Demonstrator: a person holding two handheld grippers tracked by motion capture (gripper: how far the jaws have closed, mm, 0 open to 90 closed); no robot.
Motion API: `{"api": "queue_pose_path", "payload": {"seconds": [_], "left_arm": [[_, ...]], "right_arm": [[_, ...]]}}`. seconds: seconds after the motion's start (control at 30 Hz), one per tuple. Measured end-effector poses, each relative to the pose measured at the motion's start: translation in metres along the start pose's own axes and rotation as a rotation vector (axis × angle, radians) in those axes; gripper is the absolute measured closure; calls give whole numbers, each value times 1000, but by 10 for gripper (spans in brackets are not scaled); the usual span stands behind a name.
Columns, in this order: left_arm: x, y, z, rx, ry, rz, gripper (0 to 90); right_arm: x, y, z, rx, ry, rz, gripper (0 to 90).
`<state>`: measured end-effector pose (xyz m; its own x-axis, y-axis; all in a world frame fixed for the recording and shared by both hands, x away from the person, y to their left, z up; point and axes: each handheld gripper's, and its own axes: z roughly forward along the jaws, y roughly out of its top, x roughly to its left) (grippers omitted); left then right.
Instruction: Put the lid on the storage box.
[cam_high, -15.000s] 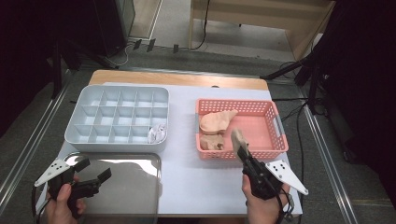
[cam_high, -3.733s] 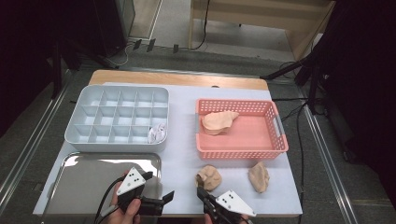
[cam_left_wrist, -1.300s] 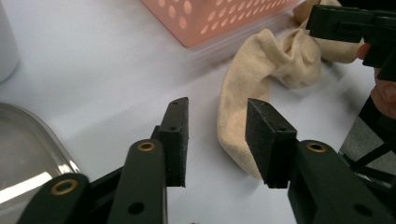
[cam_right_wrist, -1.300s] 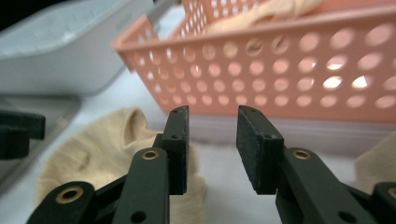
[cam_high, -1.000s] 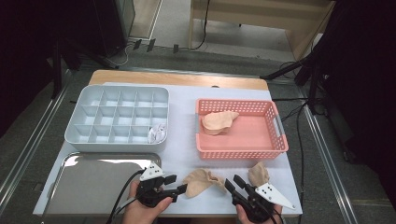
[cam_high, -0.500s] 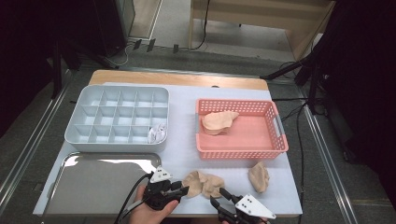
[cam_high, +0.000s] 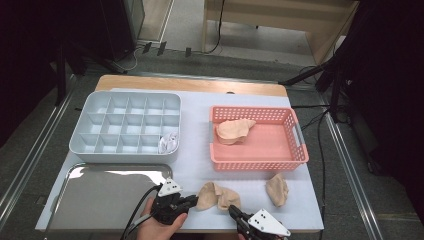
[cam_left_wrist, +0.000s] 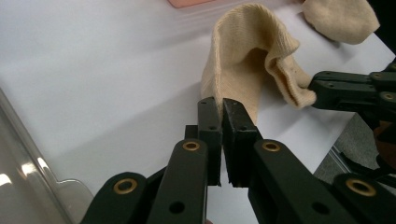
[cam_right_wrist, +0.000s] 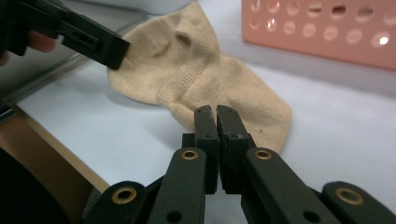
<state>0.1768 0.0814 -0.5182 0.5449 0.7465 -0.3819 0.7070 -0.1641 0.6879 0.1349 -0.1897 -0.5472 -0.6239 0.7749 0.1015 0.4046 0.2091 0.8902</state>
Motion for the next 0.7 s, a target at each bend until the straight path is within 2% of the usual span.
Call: {"api": "queue_pose_path", "payload": {"seconds": [0.17, 0.23, 0.3, 0.37, 0.43, 0.63, 0.7], "left_arm": [[2, 0, -3, -4, -3, 13, 883], [2, 1, -5, -7, -3, 23, 883], [2, 0, -5, -11, -10, 23, 884], [2, 0, -6, -8, -11, 28, 884], [2, 0, -7, -8, -12, 33, 884], [4, 0, -10, -7, -20, 34, 887], [6, 0, -12, -1, -28, 32, 888]], "right_arm": [[4, 10, -12, -39, 4, 34, 891], [4, 12, -15, -44, -21, 36, 891], [4, 12, -17, -75, -17, 72, 891], [3, 12, -17, -83, -7, 83, 889], [3, 12, -17, -79, -2, 121, 889], [3, 14, -23, -123, -20, 140, 891], [3, 16, -27, -139, -8, 153, 896]]}}
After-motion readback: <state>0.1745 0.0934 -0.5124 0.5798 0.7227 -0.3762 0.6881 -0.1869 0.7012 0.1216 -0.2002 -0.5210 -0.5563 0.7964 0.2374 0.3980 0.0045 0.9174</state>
